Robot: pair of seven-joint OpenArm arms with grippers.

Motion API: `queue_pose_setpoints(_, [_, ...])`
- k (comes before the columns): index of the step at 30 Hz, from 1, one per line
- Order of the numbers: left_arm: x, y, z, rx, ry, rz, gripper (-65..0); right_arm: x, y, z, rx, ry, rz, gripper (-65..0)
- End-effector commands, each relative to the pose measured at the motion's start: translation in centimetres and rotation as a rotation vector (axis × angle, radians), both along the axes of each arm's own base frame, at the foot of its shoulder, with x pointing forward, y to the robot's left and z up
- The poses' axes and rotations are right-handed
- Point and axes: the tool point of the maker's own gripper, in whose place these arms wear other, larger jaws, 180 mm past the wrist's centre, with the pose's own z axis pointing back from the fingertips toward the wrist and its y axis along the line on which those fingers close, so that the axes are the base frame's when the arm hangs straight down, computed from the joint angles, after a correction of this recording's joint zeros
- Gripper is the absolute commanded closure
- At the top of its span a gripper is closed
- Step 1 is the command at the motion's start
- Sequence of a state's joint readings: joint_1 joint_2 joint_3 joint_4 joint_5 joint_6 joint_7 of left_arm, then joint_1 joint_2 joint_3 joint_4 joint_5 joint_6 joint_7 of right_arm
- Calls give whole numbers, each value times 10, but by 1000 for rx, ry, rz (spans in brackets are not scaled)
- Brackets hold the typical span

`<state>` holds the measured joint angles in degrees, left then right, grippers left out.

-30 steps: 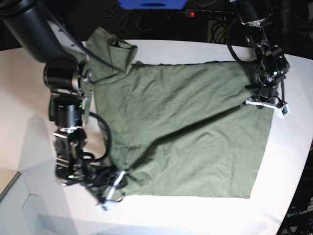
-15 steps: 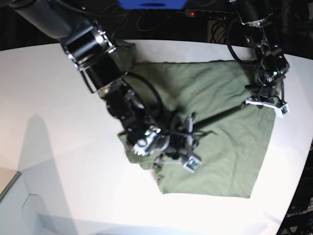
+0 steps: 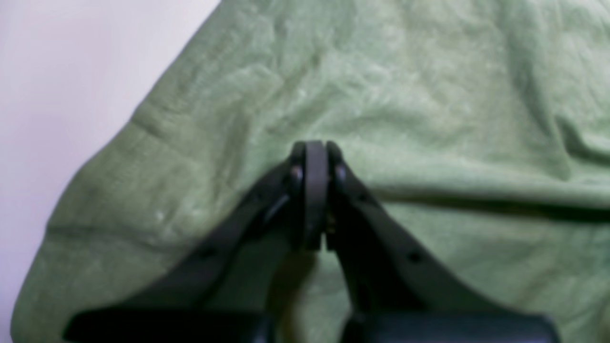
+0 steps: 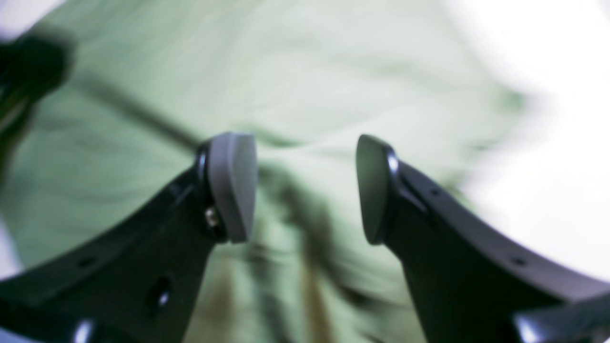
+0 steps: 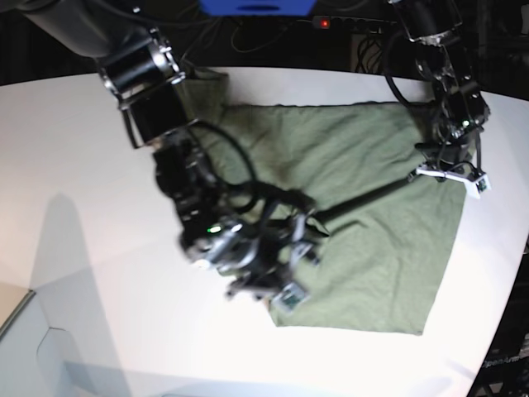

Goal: Layout the t-shirt on the table in an organized manner, then fold the t-shirt properly
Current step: 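Grasp the t-shirt side with the right gripper and fold it inward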

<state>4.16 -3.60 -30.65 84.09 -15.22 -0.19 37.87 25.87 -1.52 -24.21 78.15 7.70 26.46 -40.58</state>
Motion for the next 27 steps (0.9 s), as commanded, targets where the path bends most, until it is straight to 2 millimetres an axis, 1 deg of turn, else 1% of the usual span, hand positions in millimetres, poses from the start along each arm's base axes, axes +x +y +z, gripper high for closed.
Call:
queue_pose_setpoints(1, [8, 4, 12, 18, -41, 2, -2, 12, -3, 26, 37, -65, -12, -337])
queue_pose_setpoints(3, [7, 4, 11, 20, -39, 2, -2, 23, -26, 26, 39, -67, -68, -337])
queue_pose_setpoints(4, [7, 3, 11, 18, -39, 2, -2, 28, -40, 22, 34, -56, -100, -337])
queue_pose_setpoints(6, [7, 4, 11, 18, -41, 3, -2, 32, -58, 8, 19, -18, -140, -341])
queue_pose_setpoints(7, [7, 4, 11, 18, -41, 3, -2, 31, -62, 0, 15, 6, -150, -352])
queue_pose_setpoints(9, [7, 4, 11, 18, -42, 3, -2, 23, -75, -24, 4, 58, -176, -385])
queue_pose_setpoints(13, [9, 3, 12, 17, -46, 3, -2, 10, -76, -49, 2, 115, -180, -458])
queue_pose_setpoints(17, [9, 3, 13, 15, -48, 4, -2, 10, -78, -66, 45, 125, -193, -473])
queue_pose_setpoints(20, [9, 3, 12, 18, -45, 3, -2, 19, -103, -69, 52, 128, -252, -473])
queue_pose_setpoints(25, [8, 3, 12, 18, -43, 5, -2, 20, -120, -72, 32, 126, -265, -473])
queue_pose_setpoints(27, [8, 3, 12, 17, -44, 5, -2, 17, -118, -74, 30, 133, -249, -473])
